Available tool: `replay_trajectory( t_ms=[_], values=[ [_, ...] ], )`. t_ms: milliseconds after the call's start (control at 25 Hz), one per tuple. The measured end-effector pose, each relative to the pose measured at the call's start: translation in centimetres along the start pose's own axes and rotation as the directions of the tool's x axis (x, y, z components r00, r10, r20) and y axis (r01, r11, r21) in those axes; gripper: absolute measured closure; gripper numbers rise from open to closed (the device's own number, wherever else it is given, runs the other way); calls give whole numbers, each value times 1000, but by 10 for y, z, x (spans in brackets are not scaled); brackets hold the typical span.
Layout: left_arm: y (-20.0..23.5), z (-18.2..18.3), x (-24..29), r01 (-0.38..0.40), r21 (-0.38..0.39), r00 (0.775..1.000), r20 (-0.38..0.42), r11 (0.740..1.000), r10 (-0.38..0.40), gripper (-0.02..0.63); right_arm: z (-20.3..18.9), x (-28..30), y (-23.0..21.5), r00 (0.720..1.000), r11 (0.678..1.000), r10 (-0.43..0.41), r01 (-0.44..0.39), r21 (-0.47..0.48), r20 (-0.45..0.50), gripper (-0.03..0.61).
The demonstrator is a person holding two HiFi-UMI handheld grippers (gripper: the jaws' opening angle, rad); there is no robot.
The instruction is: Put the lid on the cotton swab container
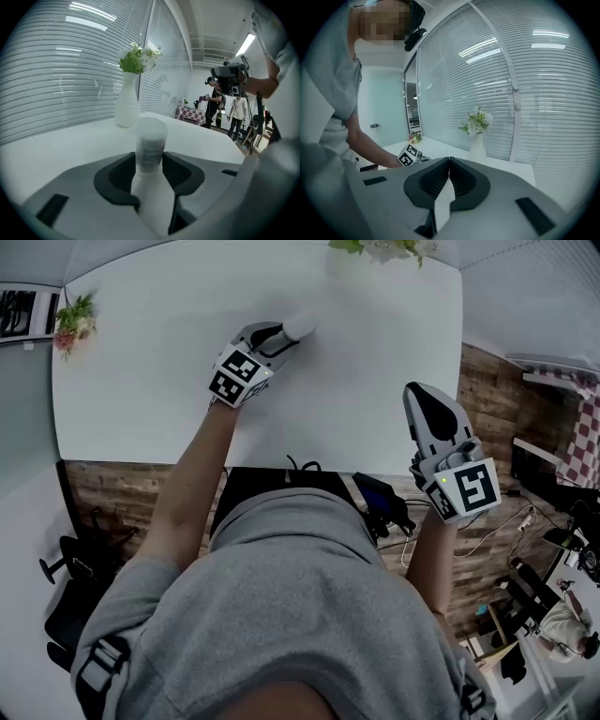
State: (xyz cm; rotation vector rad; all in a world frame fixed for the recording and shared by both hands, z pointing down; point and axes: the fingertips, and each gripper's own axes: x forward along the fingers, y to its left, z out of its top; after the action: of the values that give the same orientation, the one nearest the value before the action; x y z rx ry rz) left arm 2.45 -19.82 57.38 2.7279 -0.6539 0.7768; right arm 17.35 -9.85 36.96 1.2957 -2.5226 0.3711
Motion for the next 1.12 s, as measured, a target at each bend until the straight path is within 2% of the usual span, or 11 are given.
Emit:
replay_trajectory(
  t_ms=[320, 480, 520, 600, 720, 920, 1120],
  values=[
    [2, 4, -19, -13, -12, 1000, 20, 1000, 13, 439, 5, 3, 4, 1000, 1000, 20, -20, -11, 12, 554],
    [3, 13, -33, -43, -15, 998, 52, 999, 44, 440, 9, 1, 5, 999, 1000, 22, -22, -13, 24, 554],
    [3, 17, -40, -52, -24, 996, 71, 998, 53, 458, 11, 0, 5, 999, 1000, 21, -21, -14, 28, 554],
    [3, 24, -55, -71, -43, 991, 107, 997, 75, 540, 15, -1, 5, 999, 1000, 20, -19, -17, 36, 554],
    [5, 27, -74, -99, -54, 986, 130, 994, 105, 577, 18, -1, 6, 999, 1000, 20, -20, -19, 46, 554],
    [11, 35, -100, -161, -88, 968, 180, 983, 174, 606, 22, 2, 6, 997, 1000, 8, -9, 11, 80, 554],
    [9, 53, -126, -197, -100, 948, 236, 975, 216, 606, 27, 1, 5, 993, 1000, -11, 9, 24, 115, 554]
  ],
)
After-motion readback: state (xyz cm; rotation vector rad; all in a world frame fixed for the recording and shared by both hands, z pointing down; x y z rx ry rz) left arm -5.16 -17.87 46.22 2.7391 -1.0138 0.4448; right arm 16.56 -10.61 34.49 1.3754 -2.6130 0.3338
